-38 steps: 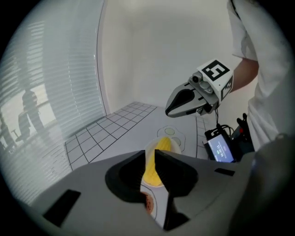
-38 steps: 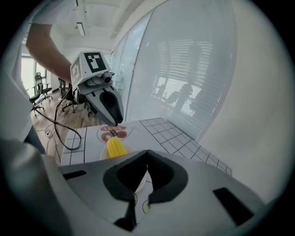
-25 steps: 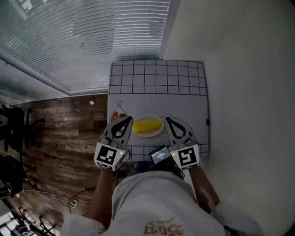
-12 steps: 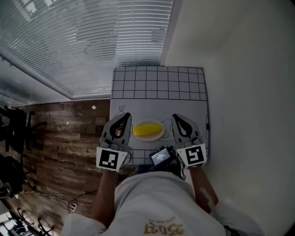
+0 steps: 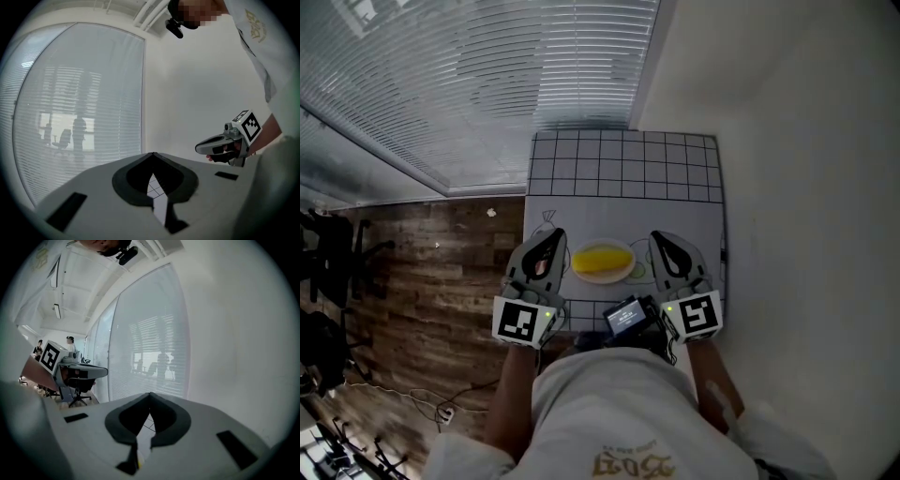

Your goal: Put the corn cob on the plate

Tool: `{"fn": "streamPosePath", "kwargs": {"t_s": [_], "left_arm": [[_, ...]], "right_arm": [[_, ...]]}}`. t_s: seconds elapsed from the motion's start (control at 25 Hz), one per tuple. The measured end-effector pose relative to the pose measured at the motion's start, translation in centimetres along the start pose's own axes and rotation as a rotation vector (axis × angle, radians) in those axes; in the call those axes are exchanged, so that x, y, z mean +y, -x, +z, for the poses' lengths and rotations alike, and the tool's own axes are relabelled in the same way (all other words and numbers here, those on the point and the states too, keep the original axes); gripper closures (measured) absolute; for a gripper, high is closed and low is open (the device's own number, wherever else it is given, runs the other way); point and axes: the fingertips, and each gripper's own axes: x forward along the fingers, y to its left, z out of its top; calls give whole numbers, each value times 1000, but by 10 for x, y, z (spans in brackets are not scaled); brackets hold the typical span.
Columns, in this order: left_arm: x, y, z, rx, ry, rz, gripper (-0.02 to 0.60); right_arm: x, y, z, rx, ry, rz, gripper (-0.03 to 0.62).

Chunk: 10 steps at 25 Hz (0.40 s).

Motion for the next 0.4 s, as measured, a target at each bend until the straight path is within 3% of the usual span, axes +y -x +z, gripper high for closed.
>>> {"fn": "streamPosePath", "kwargs": {"t_s": [0.4], "left_arm": [[-3, -3, -6, 19, 3, -7, 573]], "right_arm": [[-4, 3, -11, 26, -23, 12, 588]]}}
